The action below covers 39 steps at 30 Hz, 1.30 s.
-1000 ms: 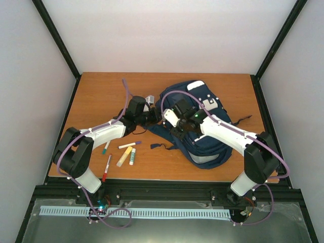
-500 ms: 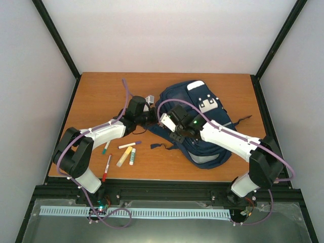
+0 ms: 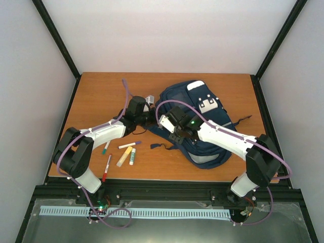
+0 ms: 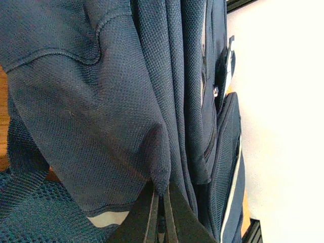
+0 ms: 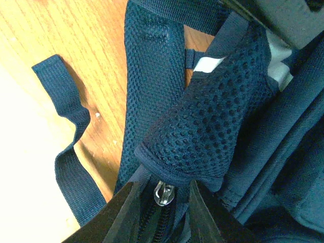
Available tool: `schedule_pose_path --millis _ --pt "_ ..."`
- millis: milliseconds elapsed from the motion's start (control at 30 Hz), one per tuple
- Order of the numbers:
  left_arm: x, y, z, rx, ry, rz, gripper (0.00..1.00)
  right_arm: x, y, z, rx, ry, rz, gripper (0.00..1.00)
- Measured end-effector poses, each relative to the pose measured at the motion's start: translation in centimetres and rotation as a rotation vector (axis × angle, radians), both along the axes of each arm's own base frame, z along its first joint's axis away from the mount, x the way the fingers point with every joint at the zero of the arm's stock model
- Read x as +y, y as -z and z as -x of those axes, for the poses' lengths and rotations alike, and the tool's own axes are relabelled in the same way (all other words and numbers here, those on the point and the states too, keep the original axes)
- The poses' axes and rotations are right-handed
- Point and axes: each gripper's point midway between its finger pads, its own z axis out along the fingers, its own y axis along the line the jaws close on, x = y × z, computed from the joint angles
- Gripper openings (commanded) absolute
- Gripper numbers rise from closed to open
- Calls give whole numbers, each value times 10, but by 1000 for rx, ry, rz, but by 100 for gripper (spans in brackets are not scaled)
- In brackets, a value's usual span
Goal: Pack the student bag
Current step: Zip the student bag at the center of the board.
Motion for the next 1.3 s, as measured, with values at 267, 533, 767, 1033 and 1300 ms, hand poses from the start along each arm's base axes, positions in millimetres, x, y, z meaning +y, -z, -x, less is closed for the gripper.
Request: schedule_pose_path --millis 267,533,767,1033,1300 --pt "1 3 1 10 -2 -6 1 2 6 -1 9 2 10 16" --pt "3 5 1 18 -17 -8 1 4 8 -2 27 13 10 3" --pt "6 3 -1 6 -26 -19 1 -10 13 20 76 -4 13 3" --pt "7 3 -1 5 -25 -18 1 -39 22 54 153 -31 65 6" --pt "6 0 -1 2 -19 -4 1 -15 -14 33 66 -38 -33 24"
